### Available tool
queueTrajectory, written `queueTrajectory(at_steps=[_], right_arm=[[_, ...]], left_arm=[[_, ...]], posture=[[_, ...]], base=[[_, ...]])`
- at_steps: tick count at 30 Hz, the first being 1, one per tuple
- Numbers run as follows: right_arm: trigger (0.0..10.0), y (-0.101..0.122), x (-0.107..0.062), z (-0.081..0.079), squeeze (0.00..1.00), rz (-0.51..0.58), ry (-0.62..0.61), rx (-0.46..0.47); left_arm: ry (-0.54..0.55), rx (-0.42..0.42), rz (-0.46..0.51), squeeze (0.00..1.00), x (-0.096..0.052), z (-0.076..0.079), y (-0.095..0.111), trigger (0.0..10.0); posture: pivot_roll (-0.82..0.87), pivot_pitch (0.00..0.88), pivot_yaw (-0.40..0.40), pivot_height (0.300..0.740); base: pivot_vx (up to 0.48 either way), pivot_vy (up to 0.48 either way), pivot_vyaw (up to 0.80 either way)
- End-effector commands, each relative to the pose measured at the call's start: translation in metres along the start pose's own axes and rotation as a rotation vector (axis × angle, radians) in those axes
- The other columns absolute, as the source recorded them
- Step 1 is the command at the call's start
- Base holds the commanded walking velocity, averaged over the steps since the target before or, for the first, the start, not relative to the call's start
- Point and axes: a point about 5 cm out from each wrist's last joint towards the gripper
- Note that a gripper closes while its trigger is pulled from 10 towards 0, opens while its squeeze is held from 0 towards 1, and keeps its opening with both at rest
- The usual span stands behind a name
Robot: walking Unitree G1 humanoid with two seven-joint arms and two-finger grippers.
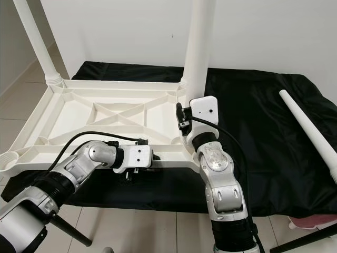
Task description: Building children table
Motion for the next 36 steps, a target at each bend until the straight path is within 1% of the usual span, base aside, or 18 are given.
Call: queueTrajectory(at_steps=[1,5,7,8,9,10,12,13,14,15,17,23,25,31,32,34,35,36], right_arm=[[10.0,0.006,0.001,-0.002,0.0,0.018,0.015,0.005],[10.0,0.008,0.0,-0.003,0.0,0.029,0.017,0.009],[10.0,0.015,-0.003,-0.003,0.0,0.071,0.002,0.034],[10.0,0.015,-0.003,-0.003,0.0,0.071,0.002,0.034],[10.0,0.017,-0.004,-0.003,0.0,0.08,-0.002,0.035],[10.0,0.017,-0.004,-0.003,0.0,0.08,-0.002,0.035],[10.0,0.016,-0.006,-0.003,0.0,0.084,-0.006,0.032],[10.0,0.016,-0.006,-0.003,0.0,0.084,-0.006,0.032],[10.0,0.013,-0.007,-0.003,0.0,0.08,-0.007,0.032],[10.0,0.013,-0.007,-0.003,0.0,0.08,-0.007,0.032],[10.0,0.007,-0.01,-0.002,0.0,0.067,-0.006,0.038],[10.0,0.0,-0.012,-0.001,0.0,0.053,0.002,0.07],[10.0,-0.004,-0.012,-0.002,0.0,0.044,0.02,0.1],[10.0,-0.005,-0.008,-0.003,0.0,0.048,0.026,0.116],[10.0,-0.004,-0.006,-0.004,0.0,0.054,0.03,0.119],[10.0,-0.003,-0.004,-0.007,0.0,0.061,0.045,0.119],[10.0,-0.003,-0.004,-0.007,0.0,0.061,0.045,0.119],[10.0,-0.004,-0.004,-0.008,0.0,0.064,0.053,0.112]], left_arm=[[0.041,-0.022,0.052,0.0,-0.005,-0.004,0.005,10.0],[0.136,-0.12,0.169,0.0,-0.016,-0.016,0.017,10.0],[0.486,-0.344,0.268,0.0,-0.052,-0.042,0.02,10.0],[0.486,-0.344,0.268,0.0,-0.052,-0.042,0.02,10.0],[0.588,-0.384,0.259,0.0,-0.062,-0.045,0.016,10.0],[0.588,-0.384,0.259,0.0,-0.062,-0.045,0.016,10.0],[0.796,-0.466,0.199,0.0,-0.082,-0.043,0.0,10.0],[0.796,-0.466,0.199,0.0,-0.082,-0.043,0.0,10.0],[0.928,-0.554,0.169,0.0,-0.095,-0.037,-0.009,10.0],[0.928,-0.554,0.169,0.0,-0.095,-0.037,-0.009,10.0],[1.085,-0.653,0.119,0.0,-0.112,-0.023,-0.017,10.0],[1.215,-0.648,0.08,0.0,-0.125,-0.007,-0.007,10.0],[1.342,-0.669,0.057,0.0,-0.134,0.013,0.001,10.0],[1.46,-0.739,0.049,0.0,-0.134,0.016,-0.003,10.0],[1.498,-0.725,0.04,0.0,-0.135,0.01,-0.002,10.0],[1.481,-0.575,-0.002,0.0,-0.135,-0.001,0.003,10.0],[1.481,-0.575,-0.002,0.0,-0.135,-0.001,0.003,10.0],[1.448,-0.486,-0.042,0.0,-0.134,-0.001,0.007,10.0]], posture=[[0.02,0.083,-0.035,0.74],[0.01,0.087,-0.025,0.74],[0.01,0.092,-0.019,0.74],[0.01,0.092,-0.019,0.74],[0.0,0.094,-0.018,0.74],[0.0,0.094,-0.018,0.74],[0.01,0.093,-0.025,0.74],[0.01,0.093,-0.025,0.74],[0.02,0.091,-0.034,0.74],[0.02,0.091,-0.034,0.74],[0.04,0.087,-0.052,0.74],[0.06,0.081,-0.07,0.74],[0.06,0.075,-0.073,0.74],[0.07,0.065,-0.08,0.74],[0.07,0.059,-0.086,0.74],[0.07,0.056,-0.087,0.74],[0.07,0.056,-0.087,0.74],[0.07,0.054,-0.085,0.74]], base=[[0.0,0.0,0.0],[0.0,0.0,0.0],[0.0,0.0,0.0],[0.0,0.0,0.0],[0.0,0.0,0.0],[0.0,0.0,0.0],[0.0,0.0,0.0],[0.0,0.0,0.0],[0.0,0.0,0.0],[0.0,0.0,0.0],[0.0,0.0,0.0],[0.0,0.0,0.0],[0.0,0.0,0.0],[0.0,0.0,0.0],[0.0,0.0,0.0],[0.0,0.0,0.0],[0.0,0.0,0.0],[0.0,0.0,0.0]])
Point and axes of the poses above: a point about 5 cm out from each wrist's last joint towards the gripper, its own x axis pointing out of the wrist towards the gripper, its own y axis along the axis of the wrist's last joint, z = x × y, and after that the axes turned 5 degrees about x, right-handed
